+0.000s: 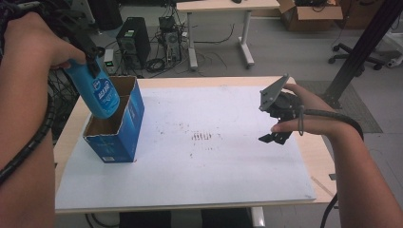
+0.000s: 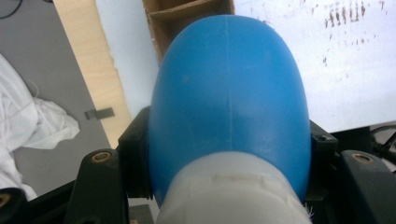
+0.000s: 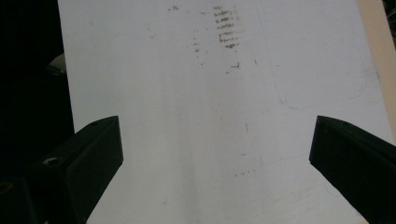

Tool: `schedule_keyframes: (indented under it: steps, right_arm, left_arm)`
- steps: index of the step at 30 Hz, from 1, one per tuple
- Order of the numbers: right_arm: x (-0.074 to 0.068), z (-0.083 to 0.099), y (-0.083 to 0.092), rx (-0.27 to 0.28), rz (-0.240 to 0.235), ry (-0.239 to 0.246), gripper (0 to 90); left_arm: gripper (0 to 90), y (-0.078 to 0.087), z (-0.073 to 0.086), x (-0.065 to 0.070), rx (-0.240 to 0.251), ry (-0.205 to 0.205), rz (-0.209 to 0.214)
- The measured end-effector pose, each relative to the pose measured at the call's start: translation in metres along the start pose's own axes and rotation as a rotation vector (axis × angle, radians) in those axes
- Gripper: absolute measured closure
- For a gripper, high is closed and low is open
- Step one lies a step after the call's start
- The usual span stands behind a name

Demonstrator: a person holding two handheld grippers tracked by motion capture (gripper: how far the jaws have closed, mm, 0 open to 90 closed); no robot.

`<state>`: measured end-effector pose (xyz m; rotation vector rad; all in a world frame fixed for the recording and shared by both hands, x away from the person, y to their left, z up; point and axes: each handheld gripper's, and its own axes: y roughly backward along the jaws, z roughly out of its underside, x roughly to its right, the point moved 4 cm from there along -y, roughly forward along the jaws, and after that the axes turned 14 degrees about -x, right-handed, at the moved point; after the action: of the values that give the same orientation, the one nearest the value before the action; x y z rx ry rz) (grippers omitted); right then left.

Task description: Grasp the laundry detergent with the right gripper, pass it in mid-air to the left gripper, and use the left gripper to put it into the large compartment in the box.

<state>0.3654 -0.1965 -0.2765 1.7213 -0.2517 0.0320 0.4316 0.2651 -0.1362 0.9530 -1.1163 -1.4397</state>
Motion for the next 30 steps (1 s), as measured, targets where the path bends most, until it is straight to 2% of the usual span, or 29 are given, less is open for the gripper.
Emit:
schedule_keyframes:
  steps: [5, 14, 18, 30]
  right_arm:
    - [0.001, -0.003, -0.001, -0.038, -0.011, 0.010, 2.9]
    - [0.000, -0.005, -0.002, -0.030, -0.017, 0.014, 3.0]
    - [-0.001, -0.007, -0.002, -0.035, -0.018, 0.021, 3.0]
    - [-0.004, -0.011, -0.005, -0.041, -0.020, 0.031, 3.0]
  left_arm:
    - [38.1, -0.005, -0.002, -0.006, -0.002, 0.045, 0.009]
    - [38.1, -0.020, -0.006, -0.012, -0.024, 0.097, 0.006]
    - [38.1, -0.029, -0.009, -0.016, -0.026, 0.107, 0.017]
    - [38.1, -0.052, -0.016, -0.018, -0.047, 0.097, 0.028]
